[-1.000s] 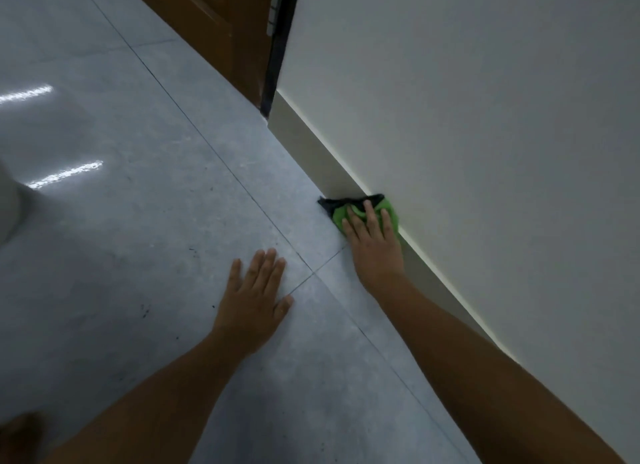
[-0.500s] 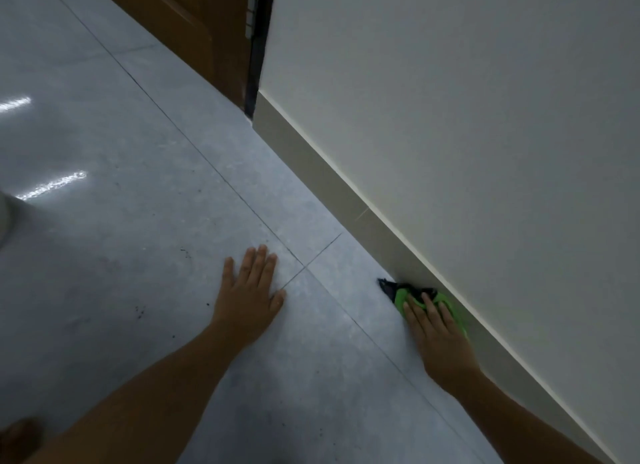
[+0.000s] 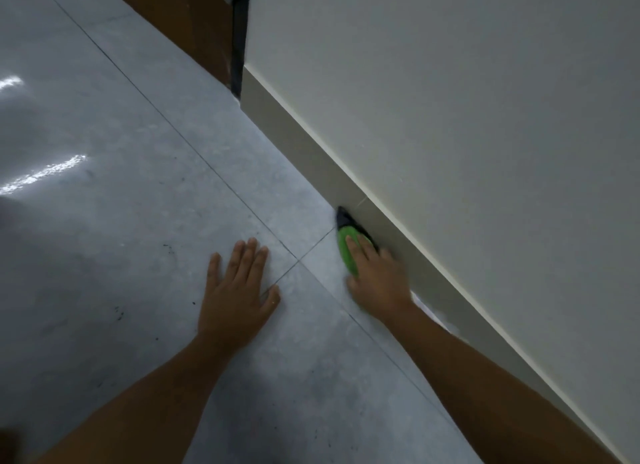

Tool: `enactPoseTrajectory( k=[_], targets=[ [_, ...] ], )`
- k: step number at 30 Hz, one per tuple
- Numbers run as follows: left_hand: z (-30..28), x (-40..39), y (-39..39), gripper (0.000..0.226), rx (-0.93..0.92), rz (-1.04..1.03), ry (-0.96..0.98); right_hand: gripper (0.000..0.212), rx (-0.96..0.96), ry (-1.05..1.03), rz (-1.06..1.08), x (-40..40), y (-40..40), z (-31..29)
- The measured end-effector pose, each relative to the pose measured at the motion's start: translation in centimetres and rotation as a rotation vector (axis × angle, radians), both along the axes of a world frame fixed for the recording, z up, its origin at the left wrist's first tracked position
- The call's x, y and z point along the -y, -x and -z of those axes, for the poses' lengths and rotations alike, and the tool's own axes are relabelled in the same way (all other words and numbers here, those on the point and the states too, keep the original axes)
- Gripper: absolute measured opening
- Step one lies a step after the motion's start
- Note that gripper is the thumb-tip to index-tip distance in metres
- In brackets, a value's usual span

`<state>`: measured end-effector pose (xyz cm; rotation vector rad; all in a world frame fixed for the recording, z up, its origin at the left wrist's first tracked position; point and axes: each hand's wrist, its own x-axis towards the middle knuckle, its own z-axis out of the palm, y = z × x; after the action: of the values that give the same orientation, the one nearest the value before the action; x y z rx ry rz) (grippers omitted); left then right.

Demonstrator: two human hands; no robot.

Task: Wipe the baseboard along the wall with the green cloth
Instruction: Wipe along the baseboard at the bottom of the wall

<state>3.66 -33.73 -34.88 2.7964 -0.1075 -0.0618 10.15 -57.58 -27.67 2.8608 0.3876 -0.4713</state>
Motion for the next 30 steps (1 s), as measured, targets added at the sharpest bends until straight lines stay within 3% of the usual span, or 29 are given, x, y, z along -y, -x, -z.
enactPoseTrajectory(
  k=[7,14,19,21,26,28,30],
  targets=[
    [-0.4,0.1,0.0,0.070,-0.004,0.000,-0.004,0.070,-0.086,0.167,0.279,11.1,11.4,-0.3],
    [-0.4,0.2,0.1,0.071,0.008,-0.007,-0.004,0.063,0.060,-0.112,0.208,1.3,2.7,-0.2],
    [-0.5,0.2,0.1,0.072,-0.004,-0.012,-0.021,0.072,-0.020,-0.148,0.116,-7.4,-5.7,0.2],
    [-0.5,0.2,0.1,0.072,-0.013,-0.011,-0.029,0.075,-0.073,-0.172,0.065,-8.0,-6.8,0.5],
    [-0.5,0.2,0.1,0.071,-0.006,-0.018,-0.019,0.056,0.025,-0.573,0.143,-3.6,-2.7,-0.3],
    [-0.5,0.3,0.0,0.071,-0.004,-0.015,-0.016,0.051,0.096,-0.428,0.173,-1.1,-0.7,-0.4],
    [-0.4,0.2,0.0,0.071,-0.004,-0.013,-0.008,0.048,0.219,-0.128,0.063,0.8,0.5,0.0]
  ],
)
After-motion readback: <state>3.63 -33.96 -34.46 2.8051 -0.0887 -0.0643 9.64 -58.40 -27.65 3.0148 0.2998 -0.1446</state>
